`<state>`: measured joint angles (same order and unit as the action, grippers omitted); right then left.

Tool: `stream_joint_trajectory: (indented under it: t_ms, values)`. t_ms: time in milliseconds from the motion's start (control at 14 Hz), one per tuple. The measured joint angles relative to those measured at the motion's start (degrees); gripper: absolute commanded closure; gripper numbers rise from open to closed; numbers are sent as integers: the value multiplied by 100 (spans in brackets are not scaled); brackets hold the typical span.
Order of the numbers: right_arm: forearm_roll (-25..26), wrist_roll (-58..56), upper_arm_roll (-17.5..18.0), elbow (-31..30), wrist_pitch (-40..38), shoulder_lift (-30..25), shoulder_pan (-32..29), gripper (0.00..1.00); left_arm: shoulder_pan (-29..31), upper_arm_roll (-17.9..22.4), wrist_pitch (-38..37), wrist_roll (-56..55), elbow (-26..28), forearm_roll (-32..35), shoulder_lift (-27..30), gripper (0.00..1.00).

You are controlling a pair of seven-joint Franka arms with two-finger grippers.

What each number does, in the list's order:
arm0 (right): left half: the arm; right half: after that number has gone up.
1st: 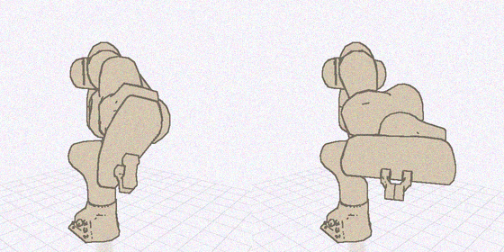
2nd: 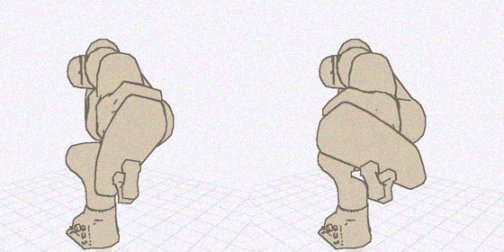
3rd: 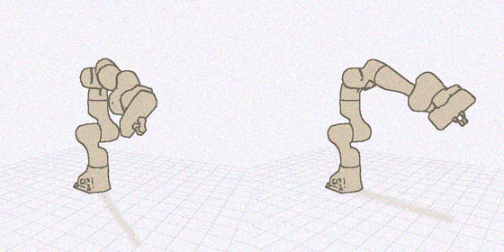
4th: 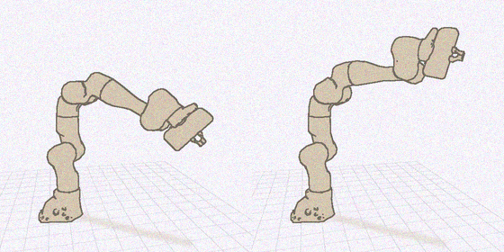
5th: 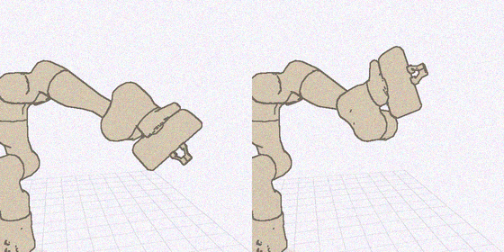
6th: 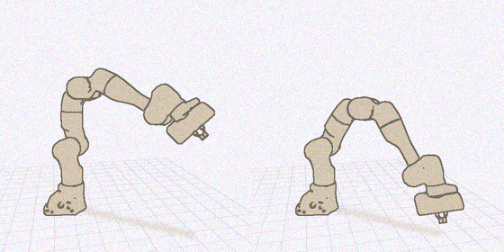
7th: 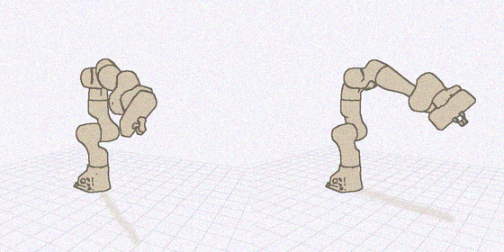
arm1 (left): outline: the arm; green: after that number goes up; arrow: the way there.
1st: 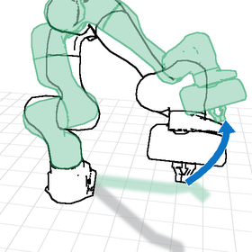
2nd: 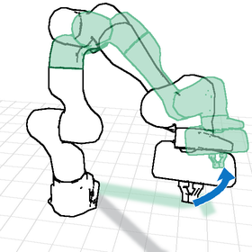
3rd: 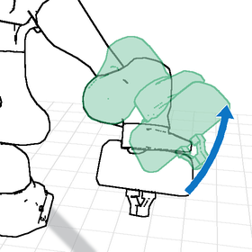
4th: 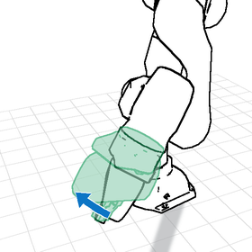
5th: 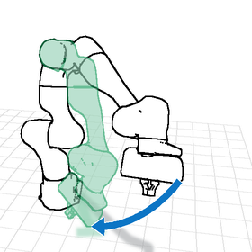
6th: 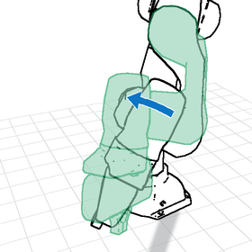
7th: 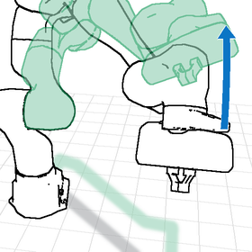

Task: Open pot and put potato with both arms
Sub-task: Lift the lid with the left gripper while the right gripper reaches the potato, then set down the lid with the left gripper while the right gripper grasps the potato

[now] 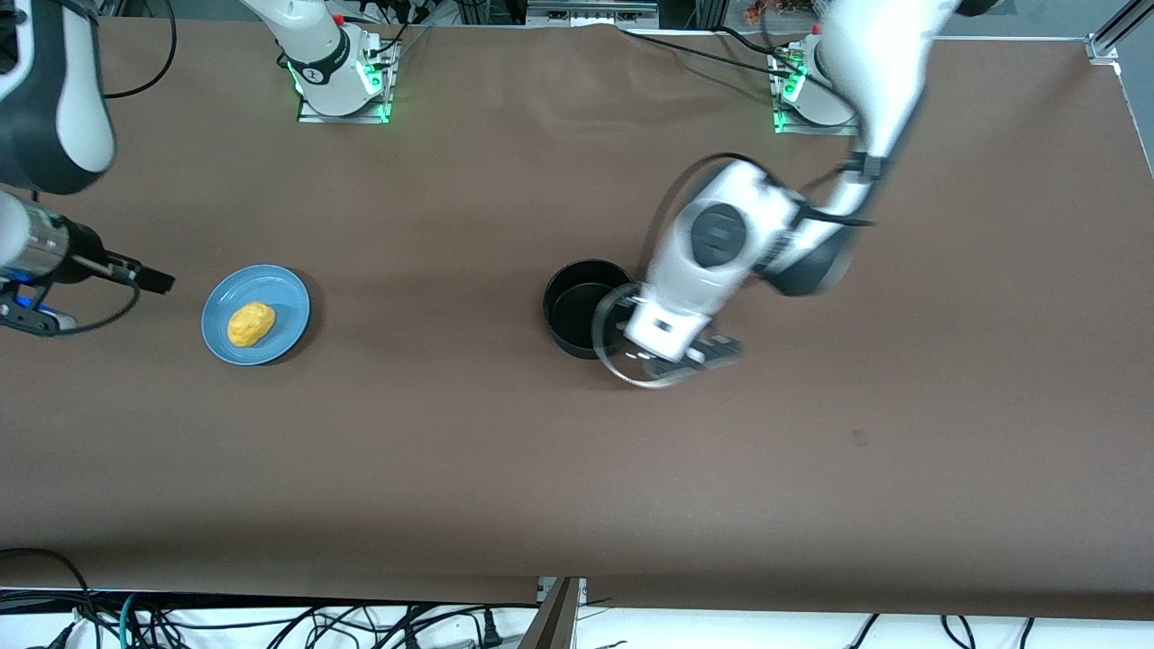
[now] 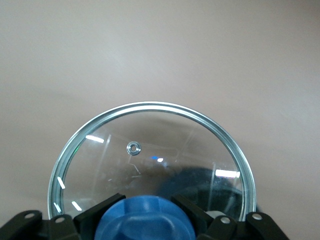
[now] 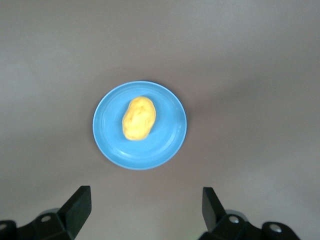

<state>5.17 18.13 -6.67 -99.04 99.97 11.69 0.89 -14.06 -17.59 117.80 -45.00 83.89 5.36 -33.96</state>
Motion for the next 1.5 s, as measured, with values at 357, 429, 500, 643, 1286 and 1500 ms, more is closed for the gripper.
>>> stream_joint_trajectory:
  t_ms: [357,429,500,643,1286,1500]
  values:
    - [0,708,-54,-1114,1633,273,-18,2,1445,464,-409,3629,317,-229,293,55]
    - [0,734,-78,-1338,2074,365,-23,2,1604,671,-368,4276,429,-296,293,55]
    - [0,757,-101,-1560,2534,467,-29,2,1724,896,-242,4892,573,-353,293,55]
    - [-1,825,-133,-1930,3295,723,-82,2,1910,1333,175,5914,958,-545,288,55]
    - [-335,1002,-160,-2098,4055,1267,-182,2,2227,1756,2027,6611,2603,-924,211,0]
    - [-445,1011,-158,-2107,4052,1321,-182,2,2251,1755,1993,6606,2548,-1024,237,0]
